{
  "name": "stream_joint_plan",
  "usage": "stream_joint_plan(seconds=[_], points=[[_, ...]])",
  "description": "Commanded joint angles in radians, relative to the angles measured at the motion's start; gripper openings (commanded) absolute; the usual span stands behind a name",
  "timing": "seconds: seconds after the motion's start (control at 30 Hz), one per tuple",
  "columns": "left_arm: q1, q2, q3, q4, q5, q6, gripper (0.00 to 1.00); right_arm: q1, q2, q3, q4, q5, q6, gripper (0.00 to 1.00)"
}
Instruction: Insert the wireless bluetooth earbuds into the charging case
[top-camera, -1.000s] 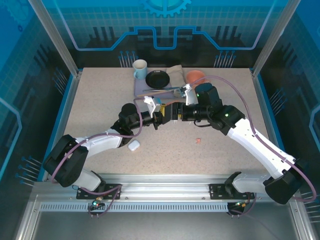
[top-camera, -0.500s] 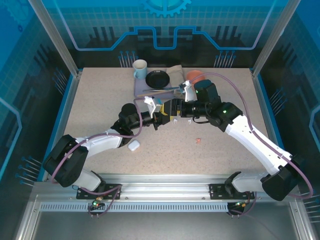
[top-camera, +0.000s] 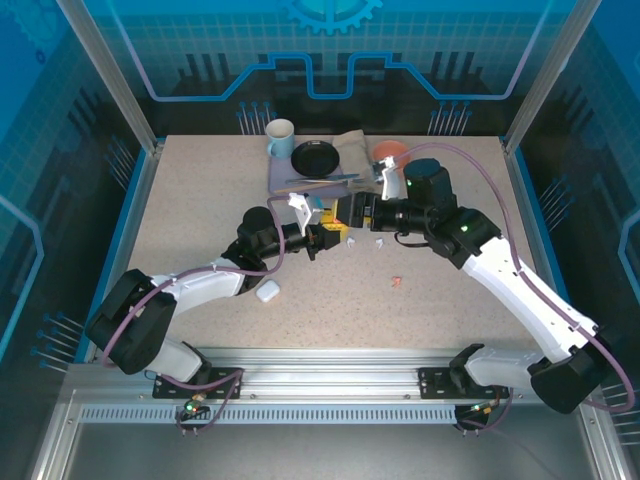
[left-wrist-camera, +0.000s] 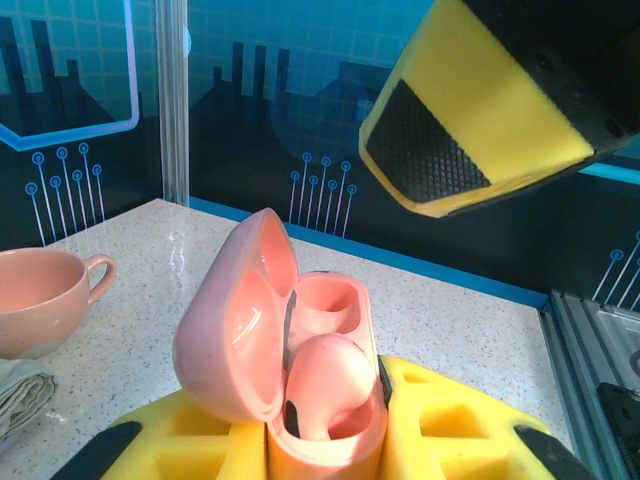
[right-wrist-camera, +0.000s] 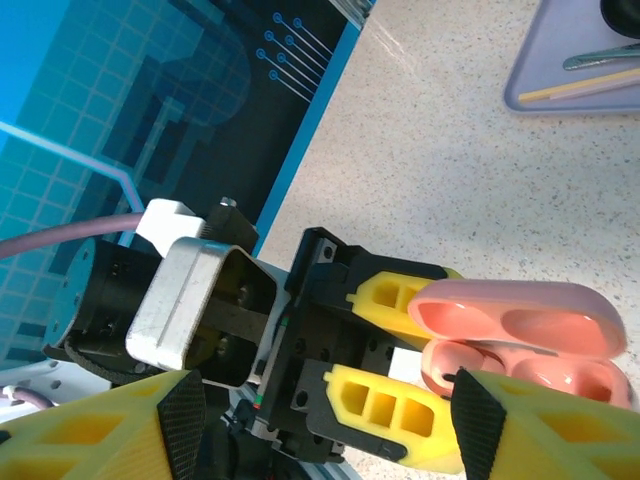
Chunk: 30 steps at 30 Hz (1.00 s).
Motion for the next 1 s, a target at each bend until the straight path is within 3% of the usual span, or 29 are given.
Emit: stream_joint_plan(seconds=[0.0,0.23,0.37,0.7,0.97], points=[[-0.006,-0.044,-0.024,0.019,0.011,0.029,0.00,-0.027,-0.071,-0.032,-0.073,0.109,0.002,0.69],[-0.001,-0.113,-0.082,-0.015,-0.014,0.057,0.00,-0.198,-0.132,-0.223,-0.326,0.440,0.044,0.69],[0.002,-0.147,-0.110,-0.026,-0.025,0.057,0.00,-0.202,-0.061,-0.298,-0.339,0.556,0.057,0.68],[0.006,-0.201,-0.148,-0.034,-0.038,0.067,0.00,-0.107,0.320,-0.234,-0.392,0.662,0.090,0.67],[0.013,-0.219,-0.163,-0.036,-0.035,0.069,0.00,-0.052,0.471,-0.197,-0.373,0.658,0.158,0.63]])
